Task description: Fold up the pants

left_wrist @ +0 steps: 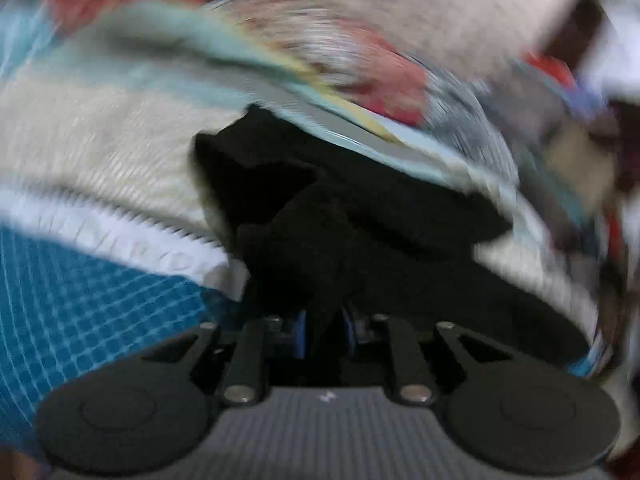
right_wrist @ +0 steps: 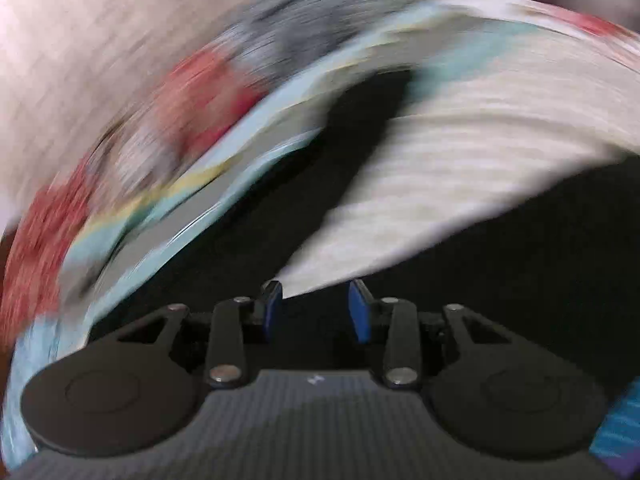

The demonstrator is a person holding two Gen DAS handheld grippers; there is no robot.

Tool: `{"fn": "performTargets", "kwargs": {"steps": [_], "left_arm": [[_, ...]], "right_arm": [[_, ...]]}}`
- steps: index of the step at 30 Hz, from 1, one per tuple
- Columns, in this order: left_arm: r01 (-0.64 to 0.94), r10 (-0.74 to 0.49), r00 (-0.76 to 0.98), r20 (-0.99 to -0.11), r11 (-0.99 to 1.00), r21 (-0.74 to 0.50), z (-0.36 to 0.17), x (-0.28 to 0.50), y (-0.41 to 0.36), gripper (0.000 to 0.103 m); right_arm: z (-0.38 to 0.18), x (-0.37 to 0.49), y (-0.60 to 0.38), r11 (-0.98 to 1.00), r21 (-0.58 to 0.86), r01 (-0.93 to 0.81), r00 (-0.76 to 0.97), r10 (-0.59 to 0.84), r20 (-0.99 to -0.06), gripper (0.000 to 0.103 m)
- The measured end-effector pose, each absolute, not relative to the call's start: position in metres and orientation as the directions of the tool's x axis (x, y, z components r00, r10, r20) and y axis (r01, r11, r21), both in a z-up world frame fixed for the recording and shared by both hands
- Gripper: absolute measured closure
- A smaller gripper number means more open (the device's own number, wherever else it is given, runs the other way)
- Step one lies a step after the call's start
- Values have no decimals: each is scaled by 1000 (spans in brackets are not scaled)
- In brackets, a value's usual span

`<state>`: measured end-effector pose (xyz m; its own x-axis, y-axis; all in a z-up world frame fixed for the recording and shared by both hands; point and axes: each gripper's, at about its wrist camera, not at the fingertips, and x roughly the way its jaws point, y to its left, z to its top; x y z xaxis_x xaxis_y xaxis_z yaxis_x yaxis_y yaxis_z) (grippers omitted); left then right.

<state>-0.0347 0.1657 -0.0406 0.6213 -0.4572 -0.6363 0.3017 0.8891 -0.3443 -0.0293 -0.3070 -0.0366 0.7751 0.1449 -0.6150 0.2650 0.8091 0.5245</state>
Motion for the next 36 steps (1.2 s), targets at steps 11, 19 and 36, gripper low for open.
{"fn": "performTargets", "kwargs": {"steps": [11,19,36], "left_arm": [[374,-461,623,-631,885,-277,-69,-55,151,87],[389,-532,636,-559,847,-362,-70,-58,186,86],[-86,-410,766,-496,699,-710,-95,-44,357,66]], "right_arm": [[-14,112,77,811,196,-552,453,488,-746,39],[-88,165,134,868,62,-493,410,294,-863,73],[-82,212,155,871,387,-304,509,492,-706,39]]}}
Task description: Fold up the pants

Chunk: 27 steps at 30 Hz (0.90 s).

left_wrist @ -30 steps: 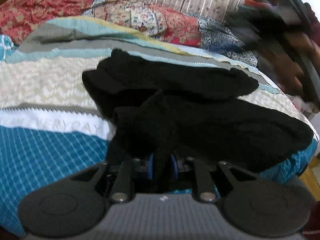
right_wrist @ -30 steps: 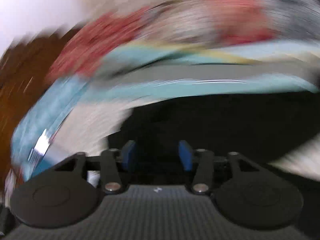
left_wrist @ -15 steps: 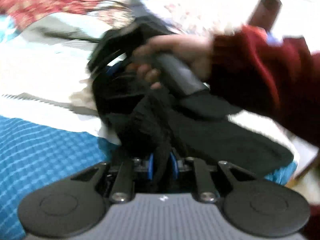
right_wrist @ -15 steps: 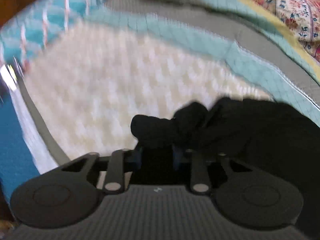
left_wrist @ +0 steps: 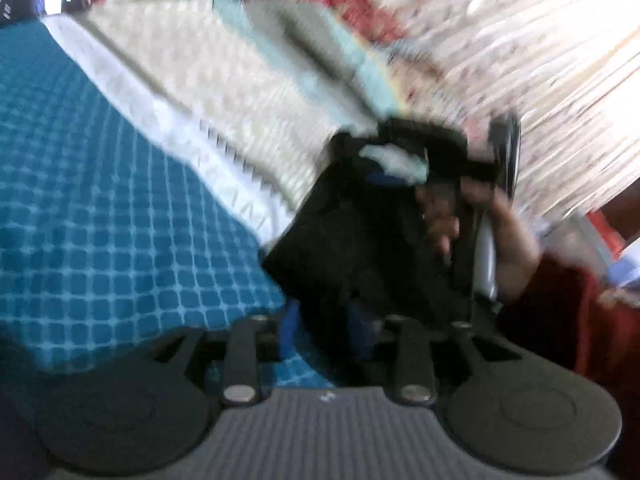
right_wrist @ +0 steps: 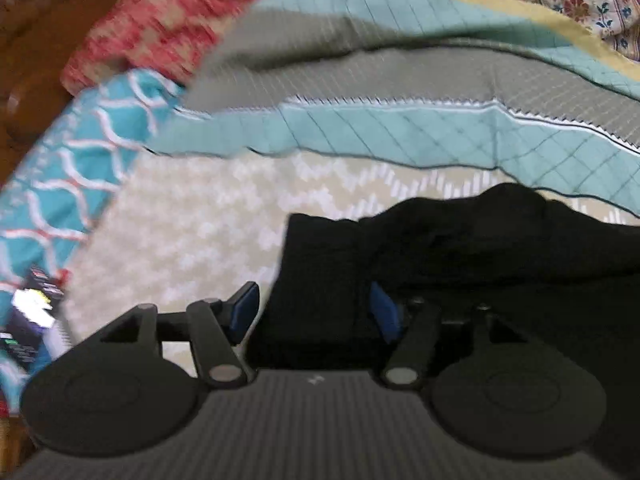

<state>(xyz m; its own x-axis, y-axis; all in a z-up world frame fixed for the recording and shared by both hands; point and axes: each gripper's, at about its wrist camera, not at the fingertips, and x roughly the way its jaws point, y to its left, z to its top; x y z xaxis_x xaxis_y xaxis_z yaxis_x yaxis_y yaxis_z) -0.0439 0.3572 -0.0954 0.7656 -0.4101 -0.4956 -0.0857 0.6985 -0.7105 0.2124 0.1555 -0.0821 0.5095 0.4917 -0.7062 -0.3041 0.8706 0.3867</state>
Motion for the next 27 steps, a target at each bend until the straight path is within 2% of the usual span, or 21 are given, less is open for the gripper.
{"fn": "performTargets", "kwargs": {"steps": [3,6,9,11,13,17,19,24,27], "left_arm": [[-75,-362,820,-444,701,-709,-75,-59,378,65],[-70,-281,841,-462,791,-608,-46,-36,384,65],[-34,-180,834,-521,927,-374,-11,16,353,65],[54,-157,819,-552,979,-198,4,58,314,57],[149,-135,807,-575,989,-22,9,102,268,57],[300,-157,756,-636,946,123,-5,167,201,55],[336,-124,754,-645,917,215,-19,196,174,54],[362,-69,711,-700,889,280,-61,237,150,51],[365,-40,680,-732,884,291,-81,251,149,52]], "right_arm": [[-56,198,106,825,472,-310,541,561,-626,39],[-41,185,42,823,483,-298,596,556,-580,42],[-34,174,-46,895,397,-204,679,422,-601,57],[-33,174,-113,938,334,-93,709,298,-639,59],[-30,176,-187,948,310,67,736,163,-657,58],[-27,194,-329,872,298,389,717,-83,-692,54],[-33,209,-381,816,317,484,686,-128,-716,44],[-66,254,-444,712,348,610,606,-135,-784,41],[-92,282,-450,727,212,653,495,-198,-846,41]]}}
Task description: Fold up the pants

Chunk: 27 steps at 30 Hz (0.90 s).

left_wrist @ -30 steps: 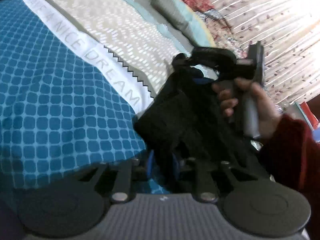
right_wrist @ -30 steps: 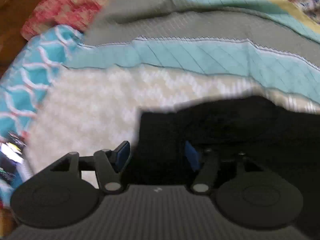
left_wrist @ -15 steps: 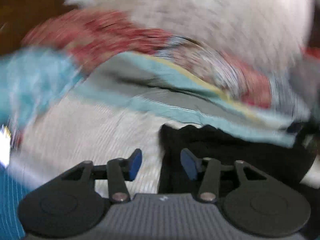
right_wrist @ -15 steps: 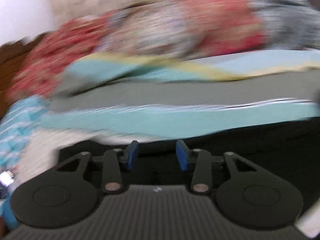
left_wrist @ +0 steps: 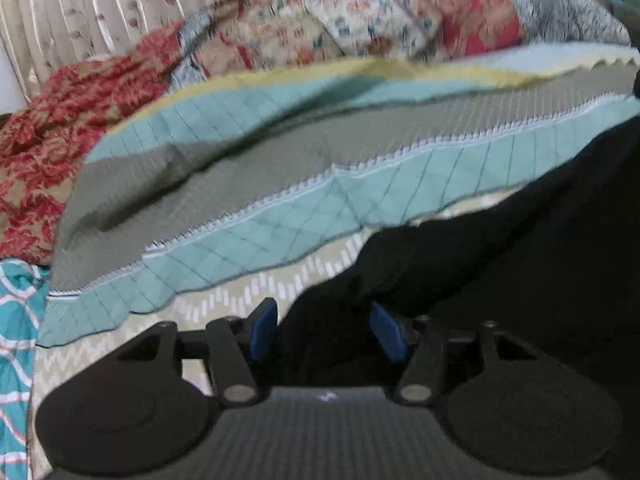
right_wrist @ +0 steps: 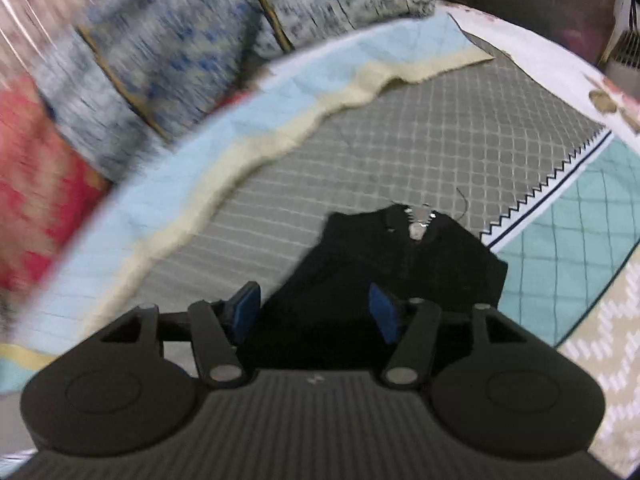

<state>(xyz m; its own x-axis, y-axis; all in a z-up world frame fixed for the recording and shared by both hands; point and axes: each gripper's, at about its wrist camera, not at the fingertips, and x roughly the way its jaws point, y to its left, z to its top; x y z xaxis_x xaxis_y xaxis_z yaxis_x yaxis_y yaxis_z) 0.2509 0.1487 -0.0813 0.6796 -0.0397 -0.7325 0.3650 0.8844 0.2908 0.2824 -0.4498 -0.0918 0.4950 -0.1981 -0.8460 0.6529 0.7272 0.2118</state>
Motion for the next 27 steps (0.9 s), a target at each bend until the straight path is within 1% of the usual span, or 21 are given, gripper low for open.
{"fn": "performTargets", "kwargs": {"steps": [1,2,3,4,6,11,17,19,22,25,27], "left_arm": [[373,-39,668,-743,882,289,-86,252,149,59],[383,-33,656,-754,876,295,-91,251,148,79],[393,-27,651,-759,867,306,-96,255,144,86],[388,-8,663,-748,859,335,-98,253,140,91],[371,4,685,-729,859,353,-94,250,137,94],[262,-22,769,-638,922,284,-53,232,151,94],[168,-44,855,-517,966,196,1,165,167,94],[147,-53,873,-485,976,160,15,137,173,95],[127,-68,886,-459,987,98,31,95,189,94],[109,-89,886,-455,994,17,34,45,209,94],[100,-96,877,-470,995,-16,26,13,217,95]], "right_arm": [[-103,288,-451,734,180,655,466,-204,-861,46],[-111,290,-447,736,162,658,468,-230,-853,54],[-111,282,-447,735,152,661,486,-264,-833,79],[-113,279,-447,733,159,661,502,-275,-820,96],[-113,266,-457,711,239,662,554,-248,-795,97],[-74,203,-490,595,495,633,719,-216,-660,97],[-20,115,-507,502,679,535,829,-159,-535,97],[-6,81,-508,497,711,497,857,-151,-493,97],[6,19,-507,497,739,454,883,-140,-448,97],[-4,-50,-506,465,774,429,897,-122,-424,97],[-23,-100,-503,445,783,435,895,-120,-429,97]]}}
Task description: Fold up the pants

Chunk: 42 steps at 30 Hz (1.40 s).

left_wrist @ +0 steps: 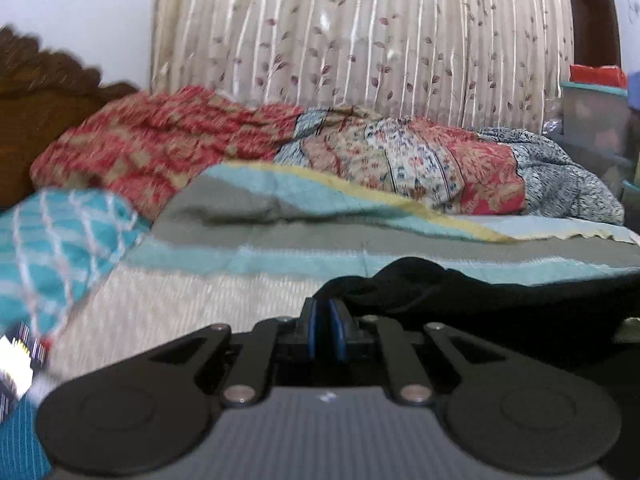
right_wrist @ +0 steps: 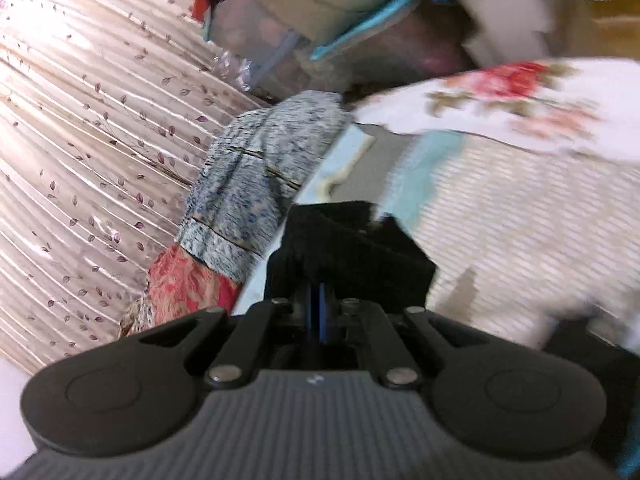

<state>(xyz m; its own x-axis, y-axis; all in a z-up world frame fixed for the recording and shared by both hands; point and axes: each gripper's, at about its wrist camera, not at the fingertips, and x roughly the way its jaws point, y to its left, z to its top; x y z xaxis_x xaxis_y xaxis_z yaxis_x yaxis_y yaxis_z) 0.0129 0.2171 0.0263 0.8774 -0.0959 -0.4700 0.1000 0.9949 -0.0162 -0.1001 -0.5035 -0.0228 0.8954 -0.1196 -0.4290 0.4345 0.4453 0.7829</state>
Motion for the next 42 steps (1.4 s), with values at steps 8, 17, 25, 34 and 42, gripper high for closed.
{"fn": "performTargets", "kwargs": {"steps": [8,17,25,34,42], "left_arm": [[-15,-51,745,-665,996,-93,-44,-62,231,92],[-180,-122,798,-590,886,-428,-8,-95,288,93],[47,-232,796,-560,945,-325,9,-48,216,92],[-104,-159,639,-753,952,-289,-74,-14,211,97],[-49,-218,710,-670,934,-355,-5,-28,186,97]], "right_arm": [[-150,-236,-505,123,794,596,802,-141,-580,96],[-103,-263,-498,226,771,595,784,-374,-496,58],[-63,-188,-444,622,635,459,874,-188,-448,58],[-128,-188,-484,404,693,597,794,-176,-581,93],[-96,-243,-511,510,729,456,887,-328,-325,40]]}}
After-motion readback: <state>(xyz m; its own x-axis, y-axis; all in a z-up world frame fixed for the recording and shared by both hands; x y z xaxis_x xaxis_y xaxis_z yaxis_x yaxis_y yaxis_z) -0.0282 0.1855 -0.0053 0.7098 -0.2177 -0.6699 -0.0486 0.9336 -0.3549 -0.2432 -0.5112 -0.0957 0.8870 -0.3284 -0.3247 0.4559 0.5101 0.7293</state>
